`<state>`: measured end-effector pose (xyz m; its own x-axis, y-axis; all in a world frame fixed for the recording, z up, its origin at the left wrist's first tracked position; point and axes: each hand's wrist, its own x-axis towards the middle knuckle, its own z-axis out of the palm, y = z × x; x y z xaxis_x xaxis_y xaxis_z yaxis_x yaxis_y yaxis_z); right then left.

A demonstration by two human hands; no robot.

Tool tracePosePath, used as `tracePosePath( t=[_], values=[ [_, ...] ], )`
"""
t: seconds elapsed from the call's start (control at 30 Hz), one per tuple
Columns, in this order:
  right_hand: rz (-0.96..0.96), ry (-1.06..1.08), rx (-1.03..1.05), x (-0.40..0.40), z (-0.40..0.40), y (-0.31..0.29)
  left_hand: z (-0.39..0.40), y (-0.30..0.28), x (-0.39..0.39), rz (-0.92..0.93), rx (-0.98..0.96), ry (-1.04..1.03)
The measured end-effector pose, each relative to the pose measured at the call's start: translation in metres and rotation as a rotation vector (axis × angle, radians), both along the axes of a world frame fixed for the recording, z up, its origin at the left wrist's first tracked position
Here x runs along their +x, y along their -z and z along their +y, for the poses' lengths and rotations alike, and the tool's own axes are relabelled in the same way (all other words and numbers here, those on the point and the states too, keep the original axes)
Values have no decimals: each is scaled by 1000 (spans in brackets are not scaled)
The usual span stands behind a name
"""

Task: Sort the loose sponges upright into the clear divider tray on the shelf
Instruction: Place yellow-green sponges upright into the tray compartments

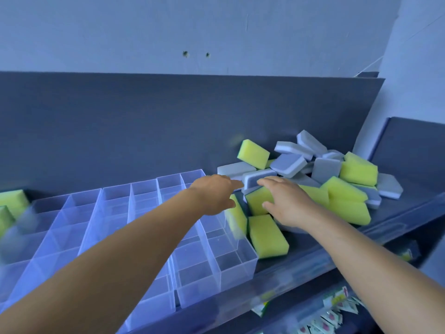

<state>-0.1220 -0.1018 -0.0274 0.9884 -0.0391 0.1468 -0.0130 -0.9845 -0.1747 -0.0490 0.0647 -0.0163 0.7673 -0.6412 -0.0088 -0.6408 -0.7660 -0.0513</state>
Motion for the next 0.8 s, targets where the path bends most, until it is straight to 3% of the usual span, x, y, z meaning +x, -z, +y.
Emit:
tracePosePath(
  t=[0.5,0.63,0.8],
  values=[
    [85,-6,-138,48,-18,16,-20,15,44,240,5,176],
    [-21,13,-7,45,-25,11,-23,15,40,243,-50,199],
    [-189,78,212,33,-30,1,-17,0,35,92,-199,219]
  ],
)
